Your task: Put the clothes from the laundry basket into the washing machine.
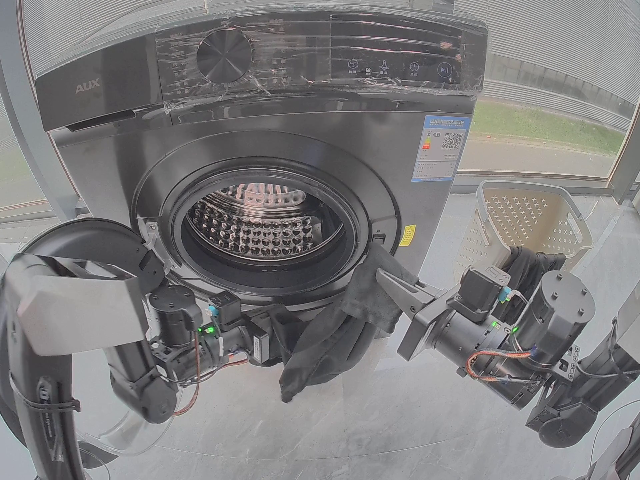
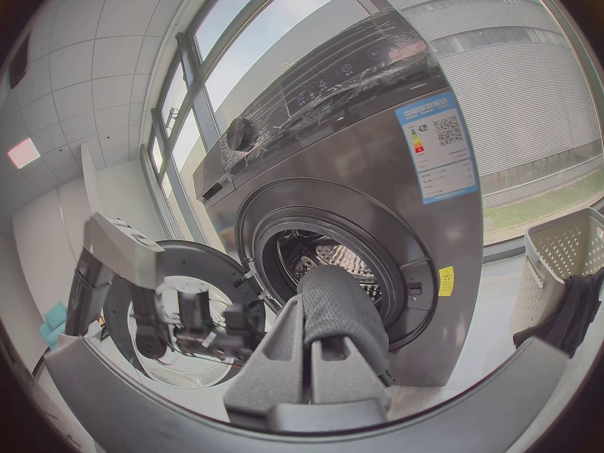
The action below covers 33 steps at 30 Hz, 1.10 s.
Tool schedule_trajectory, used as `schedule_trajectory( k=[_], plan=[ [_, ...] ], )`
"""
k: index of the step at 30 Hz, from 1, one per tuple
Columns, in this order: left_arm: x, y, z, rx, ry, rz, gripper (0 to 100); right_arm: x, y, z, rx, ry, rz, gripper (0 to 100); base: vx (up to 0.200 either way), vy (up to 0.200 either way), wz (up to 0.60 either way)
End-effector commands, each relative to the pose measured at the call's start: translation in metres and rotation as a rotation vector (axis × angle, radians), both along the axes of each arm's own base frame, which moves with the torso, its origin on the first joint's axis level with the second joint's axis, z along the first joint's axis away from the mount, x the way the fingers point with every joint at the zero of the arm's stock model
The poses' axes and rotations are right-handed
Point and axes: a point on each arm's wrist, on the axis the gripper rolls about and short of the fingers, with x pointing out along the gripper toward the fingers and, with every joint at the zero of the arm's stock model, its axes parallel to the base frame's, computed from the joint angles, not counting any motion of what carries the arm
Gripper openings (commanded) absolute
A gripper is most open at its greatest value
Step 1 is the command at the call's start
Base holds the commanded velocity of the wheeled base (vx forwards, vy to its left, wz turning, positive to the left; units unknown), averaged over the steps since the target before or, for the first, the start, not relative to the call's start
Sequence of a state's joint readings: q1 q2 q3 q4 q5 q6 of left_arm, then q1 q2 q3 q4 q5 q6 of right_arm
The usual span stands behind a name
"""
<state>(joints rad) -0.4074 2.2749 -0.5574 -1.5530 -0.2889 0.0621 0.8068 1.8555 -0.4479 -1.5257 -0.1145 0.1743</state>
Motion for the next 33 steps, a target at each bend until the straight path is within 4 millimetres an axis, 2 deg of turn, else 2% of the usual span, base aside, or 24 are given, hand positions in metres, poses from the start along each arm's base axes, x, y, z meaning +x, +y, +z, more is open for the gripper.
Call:
schedule_trajectory(
  k=[1,8,18,22,33],
  plan=[
    [-0.051,0.029,0.068,-0.047,-0.114,0.018,0,-0.003,-0.012,-0.003,-0.005,0.011,-0.015,0,0.0,0.0,0.0],
    [-0.078,0.043,0.093,-0.116,-0.137,0.034,0,-0.002,-0.018,0.001,0.009,0.007,-0.031,0,0.0,0.0,0.0],
    [-0.065,0.061,0.105,-0.135,-0.192,0.122,0,0.027,-0.046,0.002,0.025,0.002,-0.173,0,0.0,0.0,0.0],
    [-0.058,0.064,0.11,-0.144,-0.22,0.141,0,0.029,-0.045,0.005,0.033,-0.009,-0.176,0,0.0,0.0,0.0],
    [-0.056,0.071,0.107,-0.122,-0.221,0.169,0,0.036,-0.041,0.018,0.072,-0.056,-0.18,0,0.0,0.0,0.0]
  ],
)
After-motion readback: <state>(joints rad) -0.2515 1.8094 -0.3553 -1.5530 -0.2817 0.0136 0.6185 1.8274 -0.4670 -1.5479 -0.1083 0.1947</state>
